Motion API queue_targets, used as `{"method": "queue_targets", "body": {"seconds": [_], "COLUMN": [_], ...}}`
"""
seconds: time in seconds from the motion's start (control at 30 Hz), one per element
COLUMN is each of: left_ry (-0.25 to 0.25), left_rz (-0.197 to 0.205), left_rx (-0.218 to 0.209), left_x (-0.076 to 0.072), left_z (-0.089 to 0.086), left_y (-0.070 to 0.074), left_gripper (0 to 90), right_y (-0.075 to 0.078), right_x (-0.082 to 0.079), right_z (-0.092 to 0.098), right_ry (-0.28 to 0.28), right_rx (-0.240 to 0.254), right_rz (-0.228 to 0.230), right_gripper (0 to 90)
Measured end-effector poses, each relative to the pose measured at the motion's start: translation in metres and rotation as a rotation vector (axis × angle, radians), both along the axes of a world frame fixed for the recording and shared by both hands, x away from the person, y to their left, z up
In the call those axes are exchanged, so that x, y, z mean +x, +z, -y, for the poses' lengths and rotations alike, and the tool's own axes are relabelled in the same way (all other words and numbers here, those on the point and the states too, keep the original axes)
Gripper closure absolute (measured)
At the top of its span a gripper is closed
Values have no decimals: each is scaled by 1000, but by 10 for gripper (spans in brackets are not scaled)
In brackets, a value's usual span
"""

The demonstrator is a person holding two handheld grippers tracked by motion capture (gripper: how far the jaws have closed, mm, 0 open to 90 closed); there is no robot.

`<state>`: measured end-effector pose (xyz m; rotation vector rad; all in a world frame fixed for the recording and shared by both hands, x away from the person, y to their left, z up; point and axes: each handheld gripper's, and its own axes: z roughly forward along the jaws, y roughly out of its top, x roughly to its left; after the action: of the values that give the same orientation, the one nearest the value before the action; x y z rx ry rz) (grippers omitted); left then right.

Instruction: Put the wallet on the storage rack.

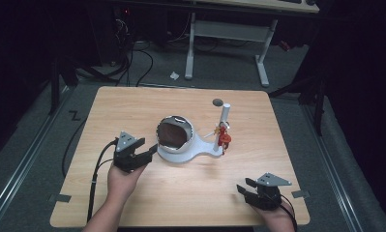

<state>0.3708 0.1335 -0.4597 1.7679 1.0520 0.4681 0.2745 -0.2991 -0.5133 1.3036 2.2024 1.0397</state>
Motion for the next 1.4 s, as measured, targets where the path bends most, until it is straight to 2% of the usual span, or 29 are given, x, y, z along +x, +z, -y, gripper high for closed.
{"method": "queue_targets", "body": {"seconds": [0.27,0.43,0.53,0.7,0.87,0.97,1.03,1.17,1.4], "left_ry": [-8,-33,-24,-18,-24,-28,-44,-55,-91], "left_rz": [-25,0,-54,-106,-116,-103,-126,-152,-143], "left_rx": [-17,29,30,57,127,199,239,220,195], "left_x": [-21,-28,-37,-47,-58,-64,-63,-59,-57], "left_z": [-22,-36,-41,-49,-57,-64,-68,-70,-71], "left_y": [-13,-26,-36,-50,-61,-71,-75,-75,-74], "left_gripper": [416,405,403,398,394,392,397,388,385], "right_y": [0,-1,-1,-1,-1,-2,-2,-2,-3], "right_x": [0,-1,-1,0,-1,-1,-1,-1,2], "right_z": [-2,-2,-3,-4,-4,-4,-2,3,11], "right_ry": [1,0,-1,6,10,11,2,-27,-86], "right_rx": [-3,-4,-4,-9,-11,-12,-11,0,5], "right_rz": [-2,-7,-10,-7,-6,-7,-5,-11,-18], "right_gripper": [531,531,531,531,531,530,530,530,530]}}
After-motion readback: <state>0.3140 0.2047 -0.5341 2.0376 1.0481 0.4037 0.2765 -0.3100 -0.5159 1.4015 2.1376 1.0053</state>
